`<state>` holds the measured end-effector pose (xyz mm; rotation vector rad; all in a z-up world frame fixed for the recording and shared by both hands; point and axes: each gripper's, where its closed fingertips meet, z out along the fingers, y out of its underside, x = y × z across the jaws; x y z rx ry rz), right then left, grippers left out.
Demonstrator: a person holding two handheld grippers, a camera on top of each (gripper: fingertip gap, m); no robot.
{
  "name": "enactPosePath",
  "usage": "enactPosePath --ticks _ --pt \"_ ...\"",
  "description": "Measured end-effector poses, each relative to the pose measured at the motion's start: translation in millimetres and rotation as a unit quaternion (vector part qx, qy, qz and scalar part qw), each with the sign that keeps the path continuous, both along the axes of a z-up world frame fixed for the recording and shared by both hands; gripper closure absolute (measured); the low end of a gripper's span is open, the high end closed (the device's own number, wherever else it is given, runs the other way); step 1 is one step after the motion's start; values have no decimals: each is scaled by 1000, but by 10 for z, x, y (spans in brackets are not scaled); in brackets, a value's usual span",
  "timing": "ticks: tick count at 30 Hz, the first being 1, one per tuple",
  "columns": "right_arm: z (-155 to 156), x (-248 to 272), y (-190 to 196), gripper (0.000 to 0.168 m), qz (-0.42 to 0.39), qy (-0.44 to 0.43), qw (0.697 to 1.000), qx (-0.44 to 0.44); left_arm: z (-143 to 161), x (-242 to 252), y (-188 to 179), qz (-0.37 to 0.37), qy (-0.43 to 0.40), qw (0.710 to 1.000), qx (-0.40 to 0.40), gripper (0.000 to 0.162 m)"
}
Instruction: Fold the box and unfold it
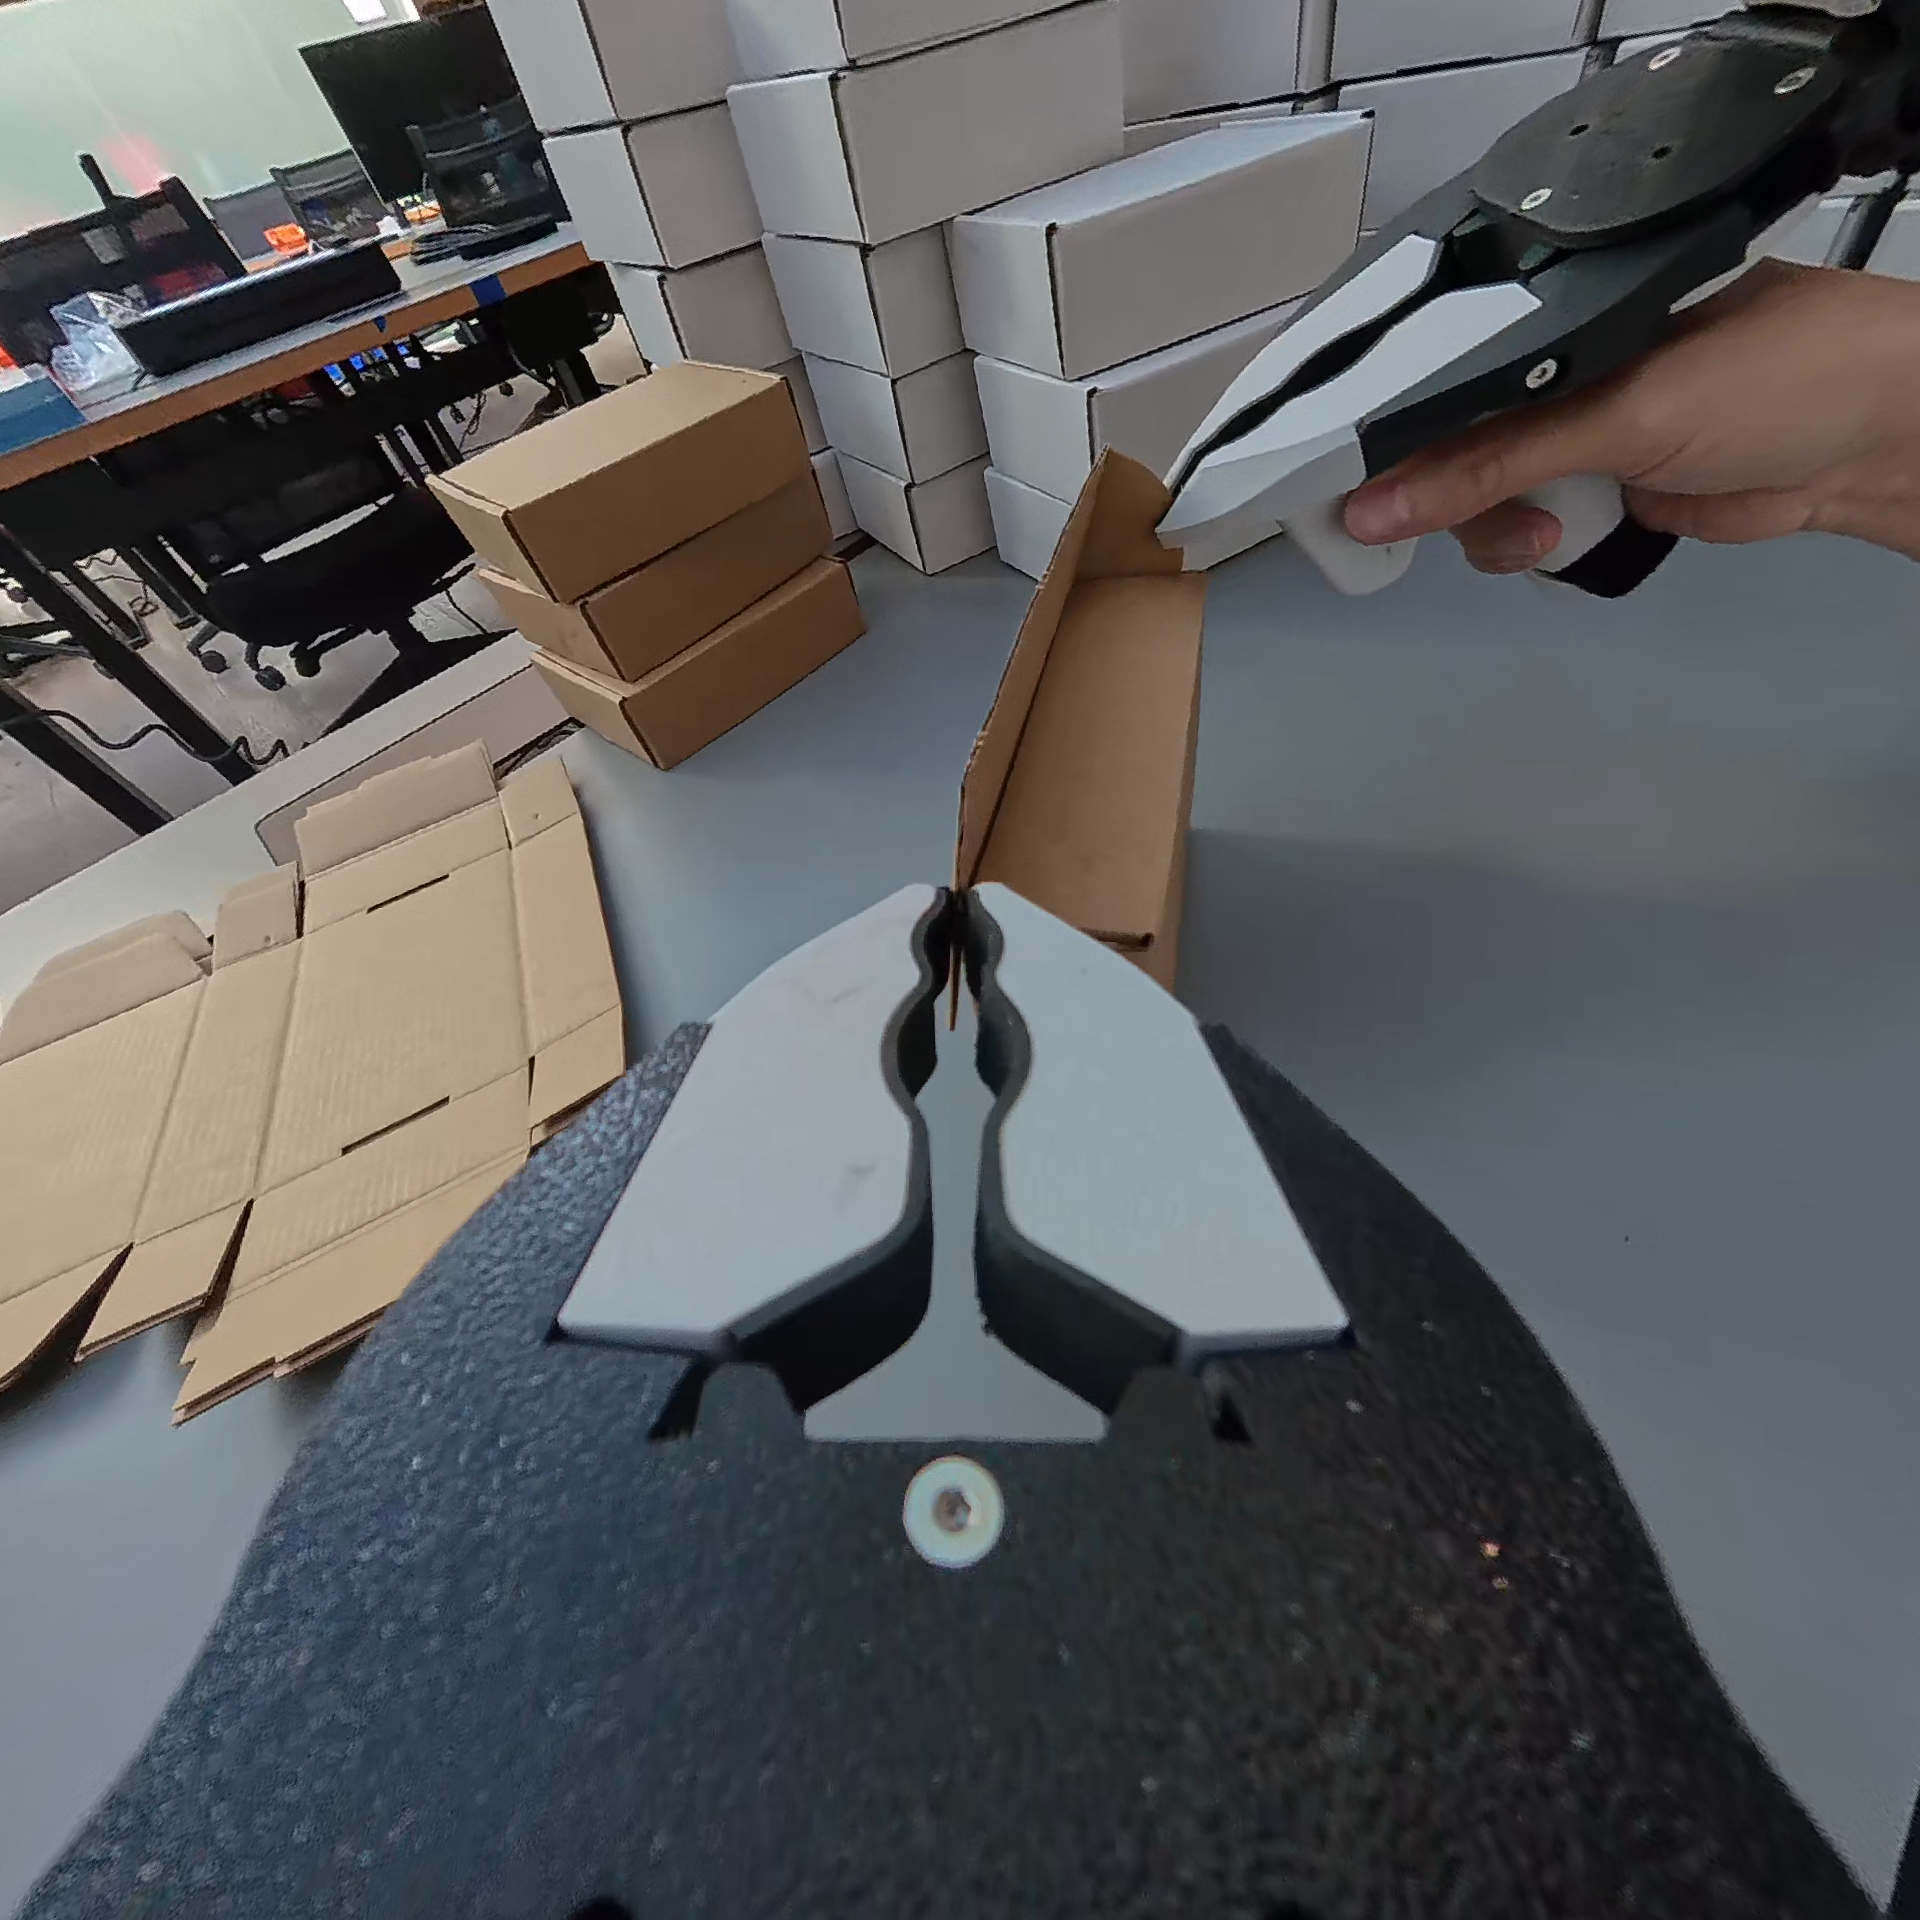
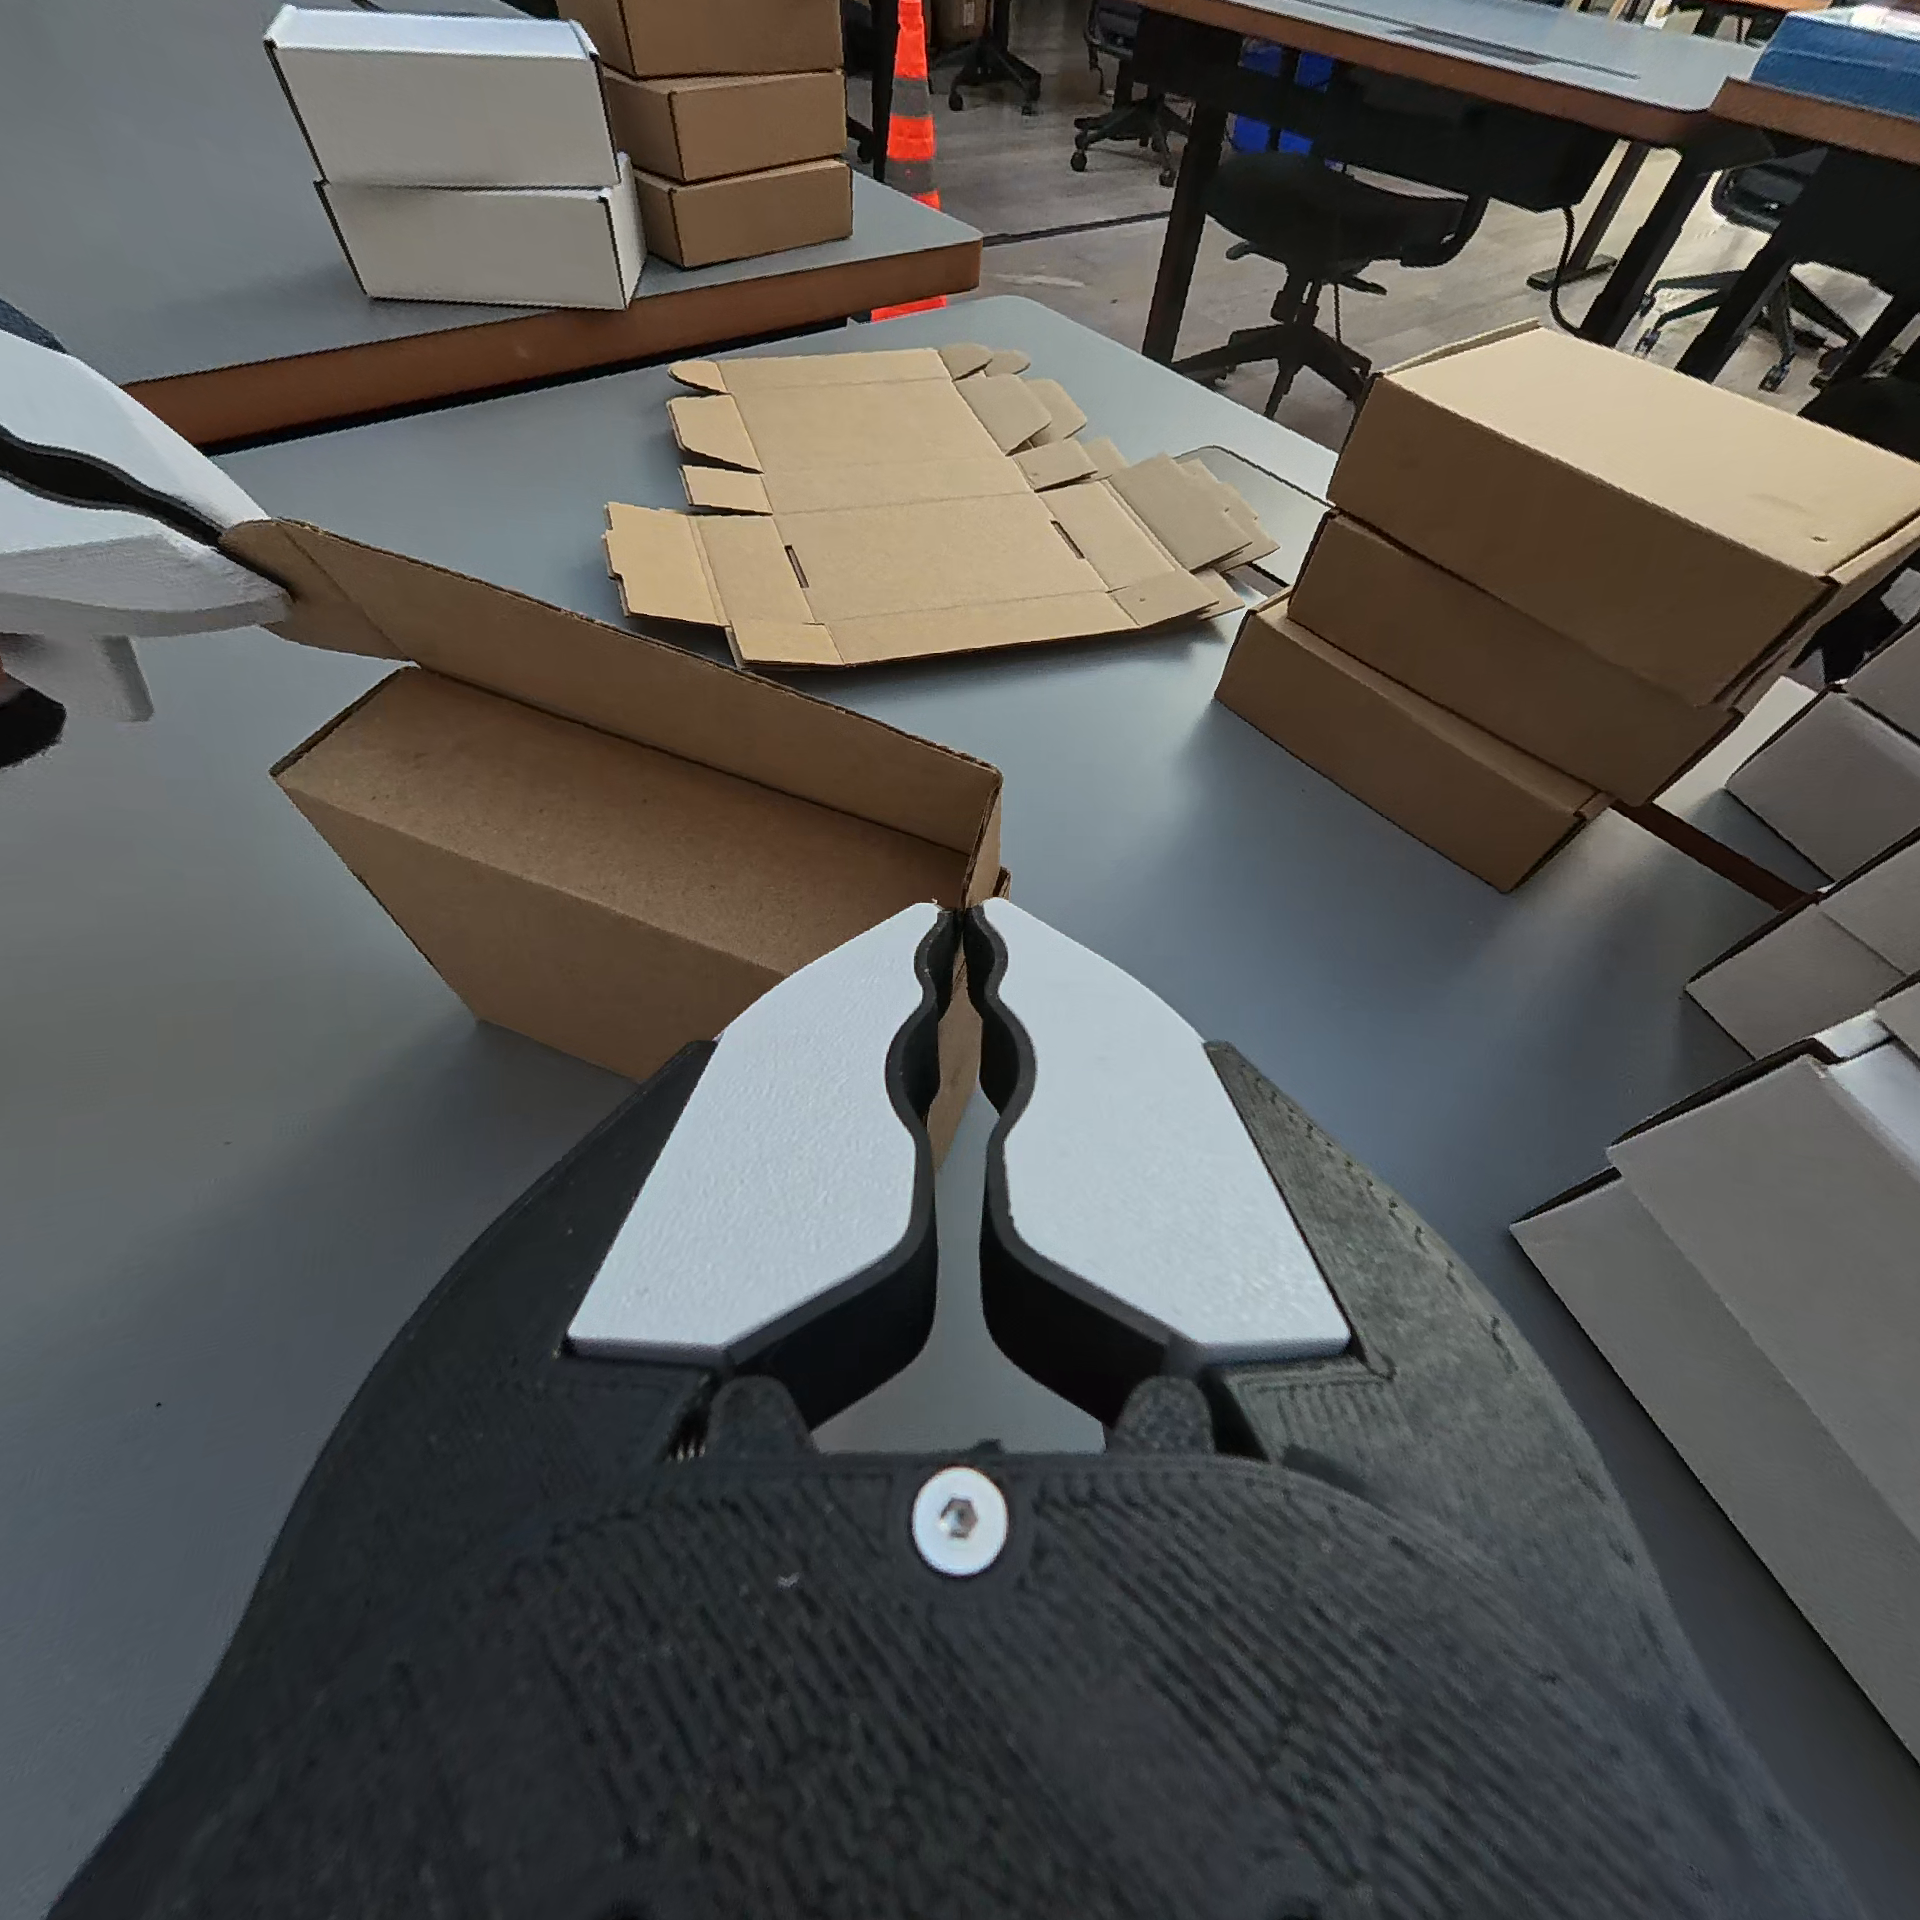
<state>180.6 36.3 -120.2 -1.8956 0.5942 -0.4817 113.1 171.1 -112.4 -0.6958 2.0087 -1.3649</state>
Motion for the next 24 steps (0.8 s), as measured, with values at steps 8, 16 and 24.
enactPosePath --ticks 8,16,24 --pt "12 -91 53 166 -64 -38 997 -9 -40 158 116 141 104 984 -39 161" --pt "17 -212 81 165 -134 -86 987 -25 -57 267 129 218 216 951 -27 159" --pt "23 -281 117 165 -154 -109 982 -11 -70 384 130 254 266 927 -73 158"
